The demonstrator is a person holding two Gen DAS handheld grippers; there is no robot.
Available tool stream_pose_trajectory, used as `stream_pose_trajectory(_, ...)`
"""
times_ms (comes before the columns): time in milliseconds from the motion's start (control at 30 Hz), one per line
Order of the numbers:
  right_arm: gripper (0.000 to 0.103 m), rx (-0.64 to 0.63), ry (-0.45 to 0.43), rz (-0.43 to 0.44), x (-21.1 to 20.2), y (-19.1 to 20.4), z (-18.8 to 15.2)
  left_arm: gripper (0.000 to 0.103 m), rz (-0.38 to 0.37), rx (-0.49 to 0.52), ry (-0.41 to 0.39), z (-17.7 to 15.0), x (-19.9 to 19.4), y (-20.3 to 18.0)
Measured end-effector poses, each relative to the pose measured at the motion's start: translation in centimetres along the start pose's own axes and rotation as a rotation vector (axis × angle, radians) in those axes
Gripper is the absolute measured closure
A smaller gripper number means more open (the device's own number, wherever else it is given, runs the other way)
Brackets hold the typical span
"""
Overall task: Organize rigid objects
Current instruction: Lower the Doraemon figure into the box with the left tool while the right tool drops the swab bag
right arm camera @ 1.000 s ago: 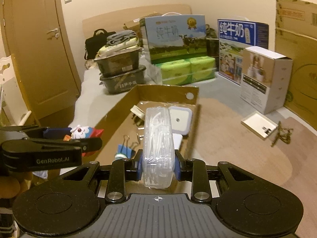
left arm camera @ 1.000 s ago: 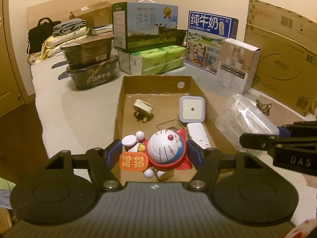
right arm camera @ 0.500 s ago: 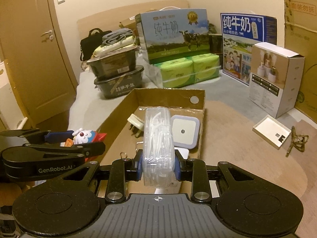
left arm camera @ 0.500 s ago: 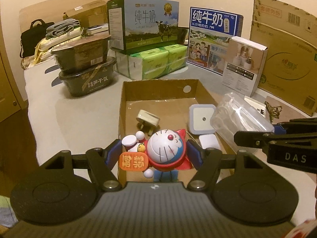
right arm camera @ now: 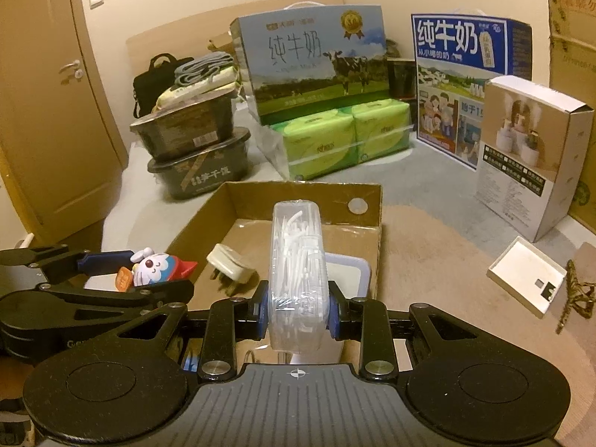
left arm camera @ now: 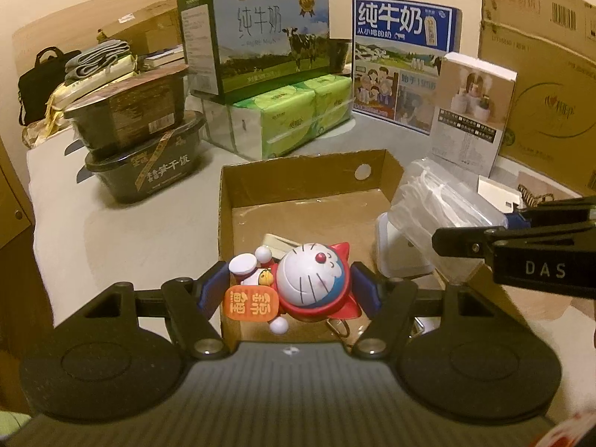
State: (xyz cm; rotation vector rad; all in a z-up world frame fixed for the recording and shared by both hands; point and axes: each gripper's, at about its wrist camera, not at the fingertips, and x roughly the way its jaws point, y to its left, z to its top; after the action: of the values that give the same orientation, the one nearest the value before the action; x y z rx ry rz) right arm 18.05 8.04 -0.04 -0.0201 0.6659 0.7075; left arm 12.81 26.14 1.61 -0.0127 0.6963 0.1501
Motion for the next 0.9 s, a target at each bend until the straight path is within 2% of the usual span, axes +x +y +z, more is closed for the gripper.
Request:
stream_pose_trajectory(67,0.073,0.008,0.002,0.000,0.5,-0.2,0.1,0.034,-0.006,0.011,0.008,0.1,0.4,0.0)
stream_pose_trajectory(100,0.073,0.012,0.003,0.000,0.6,-0.3,0.1,0.027,0.002,0.016,-0.005,0.1,0.5,-0.1)
stream_pose_trajectory(133,0.073,0.016,0.004,0.001,0.8,-0.4,0.1,0.025,0.017,0.021,-0.020,0.1,0.4,-0.1)
stream_pose_trajectory(267,0.073,0.020,0.004,0.006,1.0,-0.5,0.1,0.025,0.035,0.023,-0.043,0.1,-0.1,0.2)
stream_pose_trajectory(633,0.072,0.022,0.009,0.030,0.8,0.2,0.1,0.025,0.038,0.001,-0.032,-0.6,-1.3,0.7)
stream_pose_trajectory(833,0.072,0.097,-0.026,0.095,0.8,0.0,0.4,0.025,0.049,-0.017,-0.032,-0.9,-1.5,1.1)
stream_pose_trajectory(867,0.064,0.108,-0.029,0.093,0.7,-0.2,0.4,0.025,0.051,-0.021,-0.031,-0.9,-1.6,1.1)
stream_pose_trajectory(900,0.050,0.115,-0.034,0.093,0.6,-0.3,0.5,0.025,0.053,-0.025,-0.031,-1.1,-1.7,1.2)
